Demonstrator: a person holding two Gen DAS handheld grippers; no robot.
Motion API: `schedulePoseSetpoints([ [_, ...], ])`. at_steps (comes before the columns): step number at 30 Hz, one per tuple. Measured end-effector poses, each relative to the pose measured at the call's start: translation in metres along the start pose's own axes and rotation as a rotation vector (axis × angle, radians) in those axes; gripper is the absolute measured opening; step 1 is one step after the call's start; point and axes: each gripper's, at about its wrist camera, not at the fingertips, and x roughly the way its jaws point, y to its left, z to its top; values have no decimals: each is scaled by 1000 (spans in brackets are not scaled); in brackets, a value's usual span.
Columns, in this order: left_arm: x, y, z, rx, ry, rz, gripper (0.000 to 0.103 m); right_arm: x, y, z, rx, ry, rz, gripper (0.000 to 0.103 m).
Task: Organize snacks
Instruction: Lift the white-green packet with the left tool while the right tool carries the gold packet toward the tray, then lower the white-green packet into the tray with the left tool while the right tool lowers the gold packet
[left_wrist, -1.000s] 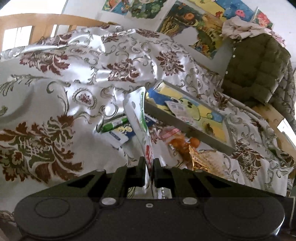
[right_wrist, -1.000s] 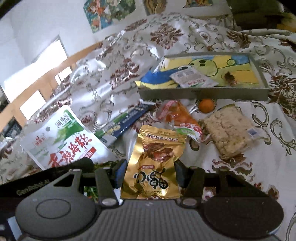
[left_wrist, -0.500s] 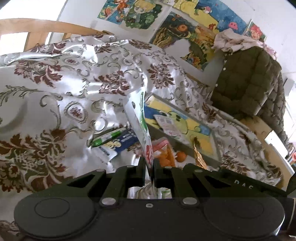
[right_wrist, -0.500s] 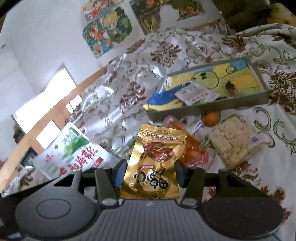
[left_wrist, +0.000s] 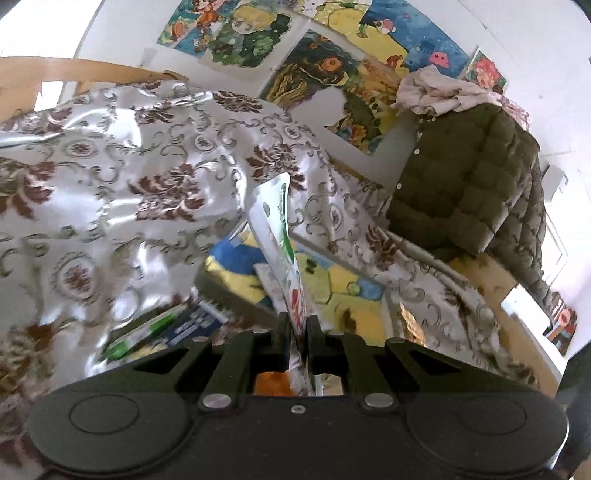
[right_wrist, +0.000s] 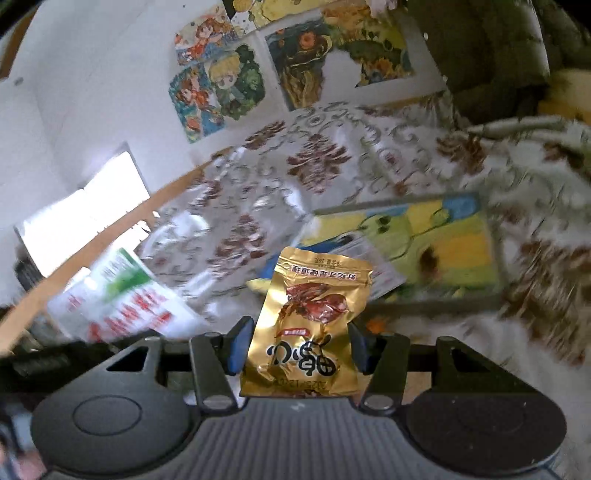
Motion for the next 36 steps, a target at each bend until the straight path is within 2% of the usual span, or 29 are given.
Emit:
schedulePoseSetpoints([
  [7, 73, -16, 26, -22, 46, 5, 8, 28, -44, 15, 138, -74, -28, 59],
  [12, 124, -25, 35, -9, 86, 18, 8, 51, -61, 26, 128, -93, -70, 59],
  [19, 188, -33, 37, -63, 154, -11, 8, 72, -90, 34, 153, -105, -141, 59],
  [23, 217, -41, 35, -74, 167, -17, 8, 80, -109, 36, 202, -112, -161, 59],
  [28, 245, -49, 30, -41, 188, 16, 8, 92, -125, 32, 222, -79, -184, 59],
  [36, 265, -47, 16, -30, 228, 41, 8, 103, -133, 29, 223, -50, -201, 60],
])
